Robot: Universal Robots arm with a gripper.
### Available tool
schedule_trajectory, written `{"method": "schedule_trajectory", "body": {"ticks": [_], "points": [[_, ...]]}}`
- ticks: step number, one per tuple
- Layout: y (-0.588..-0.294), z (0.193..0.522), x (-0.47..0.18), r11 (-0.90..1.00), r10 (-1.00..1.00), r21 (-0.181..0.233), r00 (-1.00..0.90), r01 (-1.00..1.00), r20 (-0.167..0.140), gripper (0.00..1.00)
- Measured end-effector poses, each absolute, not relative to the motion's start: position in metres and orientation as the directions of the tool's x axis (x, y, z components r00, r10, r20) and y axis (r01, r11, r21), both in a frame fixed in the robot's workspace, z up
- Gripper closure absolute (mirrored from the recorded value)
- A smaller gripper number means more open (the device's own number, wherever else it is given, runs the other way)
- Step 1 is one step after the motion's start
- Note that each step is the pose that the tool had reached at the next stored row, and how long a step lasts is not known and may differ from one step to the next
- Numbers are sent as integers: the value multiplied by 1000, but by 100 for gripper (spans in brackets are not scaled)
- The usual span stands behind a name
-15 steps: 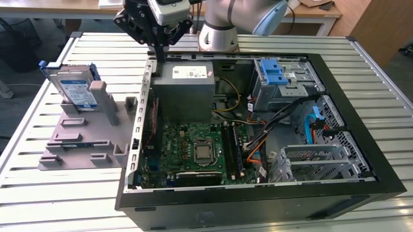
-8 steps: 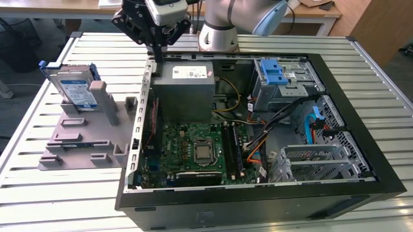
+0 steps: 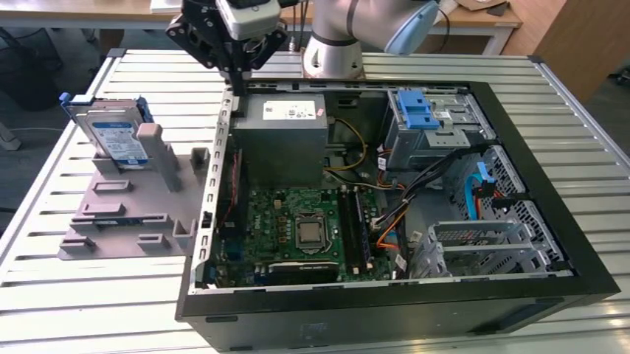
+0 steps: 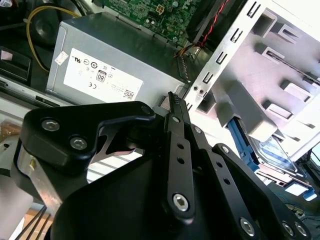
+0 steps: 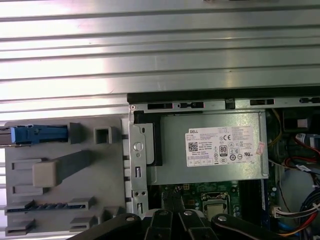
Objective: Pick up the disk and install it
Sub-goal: 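Reach for the disk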
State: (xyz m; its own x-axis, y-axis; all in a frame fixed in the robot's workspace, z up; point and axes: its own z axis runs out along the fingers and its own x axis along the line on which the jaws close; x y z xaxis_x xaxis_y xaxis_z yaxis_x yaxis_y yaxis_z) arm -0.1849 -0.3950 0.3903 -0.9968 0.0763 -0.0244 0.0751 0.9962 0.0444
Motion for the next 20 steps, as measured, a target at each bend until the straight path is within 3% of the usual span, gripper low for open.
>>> {"method": "schedule_trajectory", "body": {"ticks": [20], "points": [[-395, 388, -197, 996, 76, 44, -997, 75, -24, 89]]}}
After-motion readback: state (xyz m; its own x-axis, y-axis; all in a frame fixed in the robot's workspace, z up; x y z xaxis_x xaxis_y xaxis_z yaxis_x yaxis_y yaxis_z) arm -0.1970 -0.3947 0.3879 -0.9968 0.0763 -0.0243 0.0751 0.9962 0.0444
